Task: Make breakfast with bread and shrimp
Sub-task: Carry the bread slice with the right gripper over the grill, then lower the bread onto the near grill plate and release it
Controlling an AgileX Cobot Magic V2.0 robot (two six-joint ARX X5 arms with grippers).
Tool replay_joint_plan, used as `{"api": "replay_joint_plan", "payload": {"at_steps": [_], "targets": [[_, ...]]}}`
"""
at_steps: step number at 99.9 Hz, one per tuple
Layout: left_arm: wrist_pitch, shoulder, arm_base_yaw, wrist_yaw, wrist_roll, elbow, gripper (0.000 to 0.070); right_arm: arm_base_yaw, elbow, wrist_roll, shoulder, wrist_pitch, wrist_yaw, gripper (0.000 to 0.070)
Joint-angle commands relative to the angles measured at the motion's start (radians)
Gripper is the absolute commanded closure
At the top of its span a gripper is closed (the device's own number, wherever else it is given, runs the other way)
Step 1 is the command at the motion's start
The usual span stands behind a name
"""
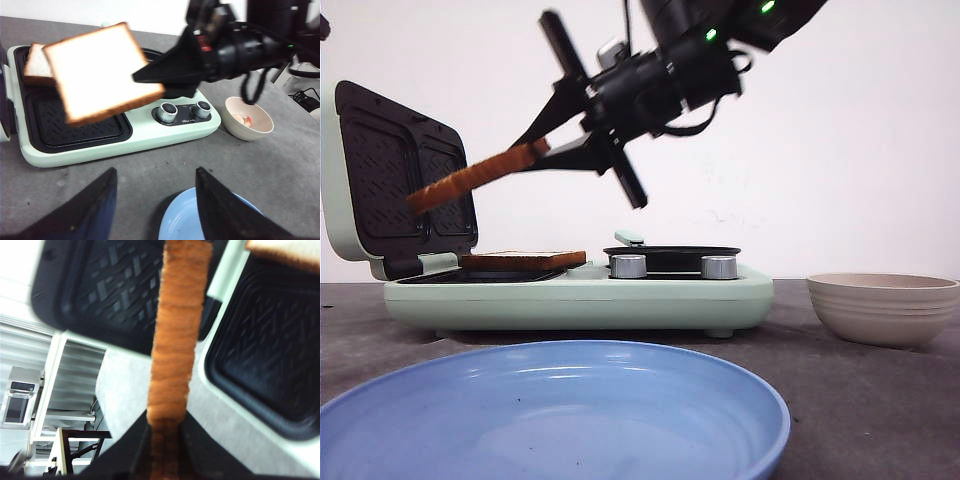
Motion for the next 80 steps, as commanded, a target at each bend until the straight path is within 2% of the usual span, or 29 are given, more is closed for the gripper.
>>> {"api": "replay_joint_plan", "payload": {"at_steps": [1,35,80], "targets": [[0.011,0.000,0.000,-0.003,0.008,0.000,0.0458,0.006,0.051,-0.013,0.051,-0.005,-0.005,0.0700],[0.012,0.000,0.000,-0.003,0.009,0.000,0.0458,0.008,0.077,0.005,0.129,-0.021,0.008,0.0700],[0.021,0.001,0.000,-0.003,0.009,0.000,0.0458,0.017,0.077,0.013,0.131,-0.029,0.076,0.0700]]}}
